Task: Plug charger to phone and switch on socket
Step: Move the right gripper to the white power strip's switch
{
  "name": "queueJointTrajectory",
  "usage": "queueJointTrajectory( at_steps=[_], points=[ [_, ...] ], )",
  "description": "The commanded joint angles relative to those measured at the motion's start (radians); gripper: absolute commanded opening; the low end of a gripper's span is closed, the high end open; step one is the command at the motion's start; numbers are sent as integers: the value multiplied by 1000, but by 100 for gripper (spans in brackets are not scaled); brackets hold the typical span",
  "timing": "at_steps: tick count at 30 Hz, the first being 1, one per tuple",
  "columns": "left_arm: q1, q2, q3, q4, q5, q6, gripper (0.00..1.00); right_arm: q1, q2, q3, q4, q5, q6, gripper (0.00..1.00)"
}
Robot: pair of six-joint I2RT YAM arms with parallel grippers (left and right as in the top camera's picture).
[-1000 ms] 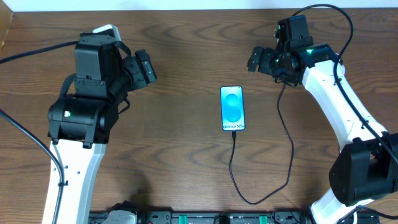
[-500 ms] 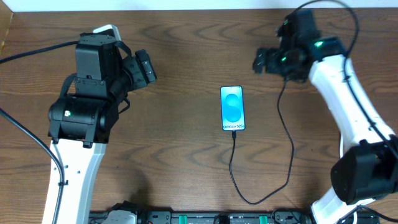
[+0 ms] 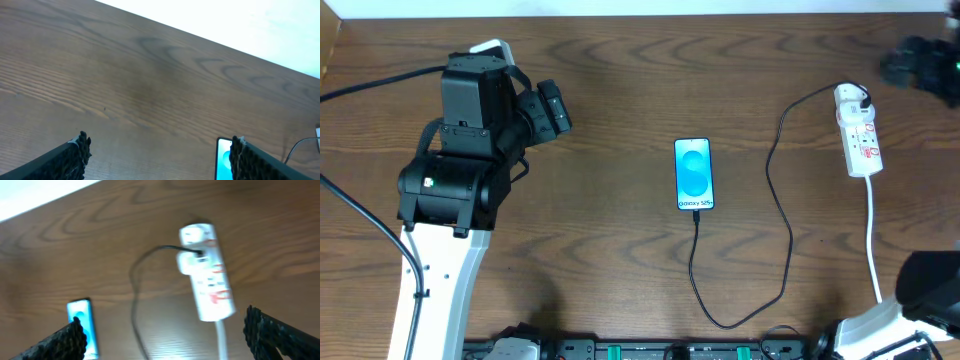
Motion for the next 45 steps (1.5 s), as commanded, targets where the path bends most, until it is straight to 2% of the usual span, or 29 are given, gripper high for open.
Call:
queueJointTrajectory(
  at_steps=[1,12,16,26,32,45],
  points=[
    [2,5,0,-2,-9,18,90,-71,32,-5,1,-115,-225,99],
    [2,5,0,-2,-9,18,90,-88,171,-108,103,-127,-223,99],
    [2,5,0,-2,-9,18,90,-87,251,-143,140,-127,-135,99],
    [2,5,0,-2,-9,18,90,-75,390,-146,151,-146,-104,99],
    [2,5,0,-2,-9,18,90,-18,468,-146,199,-178,-109,99],
    [3,5,0,-2,-9,18,90,62,486,-146,243,-164,-107,99]
  ],
)
